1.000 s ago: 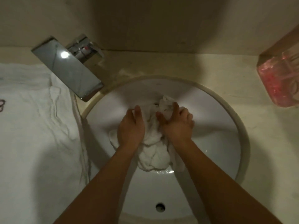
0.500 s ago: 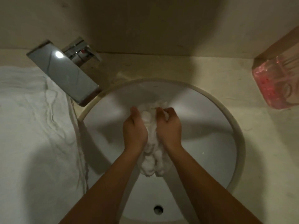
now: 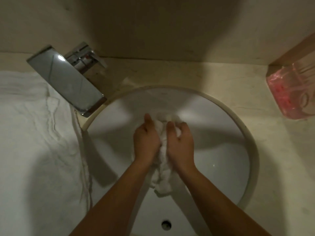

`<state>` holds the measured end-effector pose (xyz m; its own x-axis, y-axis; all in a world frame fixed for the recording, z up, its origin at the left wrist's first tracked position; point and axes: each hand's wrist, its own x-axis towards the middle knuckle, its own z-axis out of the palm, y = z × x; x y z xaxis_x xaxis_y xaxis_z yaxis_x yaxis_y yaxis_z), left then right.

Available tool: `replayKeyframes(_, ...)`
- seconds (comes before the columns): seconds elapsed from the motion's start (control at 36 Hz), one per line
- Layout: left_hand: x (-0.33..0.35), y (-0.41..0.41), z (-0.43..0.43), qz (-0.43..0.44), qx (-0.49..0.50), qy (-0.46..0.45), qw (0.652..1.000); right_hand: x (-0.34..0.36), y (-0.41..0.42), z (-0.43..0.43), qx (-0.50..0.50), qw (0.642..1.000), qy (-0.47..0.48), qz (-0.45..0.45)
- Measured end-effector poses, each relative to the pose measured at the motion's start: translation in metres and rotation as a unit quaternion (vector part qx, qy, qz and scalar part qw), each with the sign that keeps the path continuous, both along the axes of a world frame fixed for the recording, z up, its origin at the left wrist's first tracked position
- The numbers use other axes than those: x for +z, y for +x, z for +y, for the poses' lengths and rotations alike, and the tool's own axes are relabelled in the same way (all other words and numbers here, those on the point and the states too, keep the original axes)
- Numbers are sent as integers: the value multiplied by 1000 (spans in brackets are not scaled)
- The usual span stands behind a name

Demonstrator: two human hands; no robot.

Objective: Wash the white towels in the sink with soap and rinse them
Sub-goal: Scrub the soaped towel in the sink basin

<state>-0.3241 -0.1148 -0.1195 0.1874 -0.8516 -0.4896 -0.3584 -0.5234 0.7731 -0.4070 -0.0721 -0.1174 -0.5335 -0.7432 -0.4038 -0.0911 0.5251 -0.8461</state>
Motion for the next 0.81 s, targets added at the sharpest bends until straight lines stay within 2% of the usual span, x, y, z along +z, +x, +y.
replayKeyframes(0.14, 4, -7, 28, 32, -104, 41, 993, -25, -27, -15, 24, 998, 47, 26)
replayKeyframes(0.19, 7, -6, 21, 33, -108, 48, 992, -30, -34, -10, 37, 997, 61, 29)
replayKeyframes(0.25, 7, 1, 4, 16, -66, 55, 996, -32, -44, -3, 58, 993, 85, 54)
replayKeyframes(0.31, 4, 14, -9, -7, -31, 45, 998, -35, -59, 2, 100, 979, 119, 133)
replayKeyframes(0.36, 1, 29, -15, -46, -37, 22, 998, -35, -70, 6, 132, 947, 134, 259)
replayKeyframes(0.42, -4, 39, -18, -83, -56, -2, 995, -35, -69, 4, 136, 934, 59, 324)
replayKeyframes(0.47, -9, 40, -18, -107, -87, -4, 990, -36, -63, -9, 177, 928, -2, 328)
replayKeyframes(0.5, -13, 38, -17, -113, -97, 2, 989, -37, -59, -16, 213, 923, 6, 321)
replayKeyframes(0.58, -19, 28, -9, -136, -108, -3, 985, -40, -47, -29, 313, 870, 108, 364)
replayKeyframes(0.61, -21, 25, -5, -148, -102, -7, 984, -41, -46, -29, 331, 850, 128, 390)
replayKeyframes(0.67, -21, 21, 3, -168, -95, -17, 981, -44, -47, -26, 341, 831, 145, 415)
replayKeyframes(0.72, -22, 21, 9, -173, -100, -26, 980, -47, -53, -21, 340, 830, 166, 409)
replayKeyframes(0.81, -23, 25, 13, -157, -104, -24, 982, -44, -61, -10, 295, 849, 177, 400)
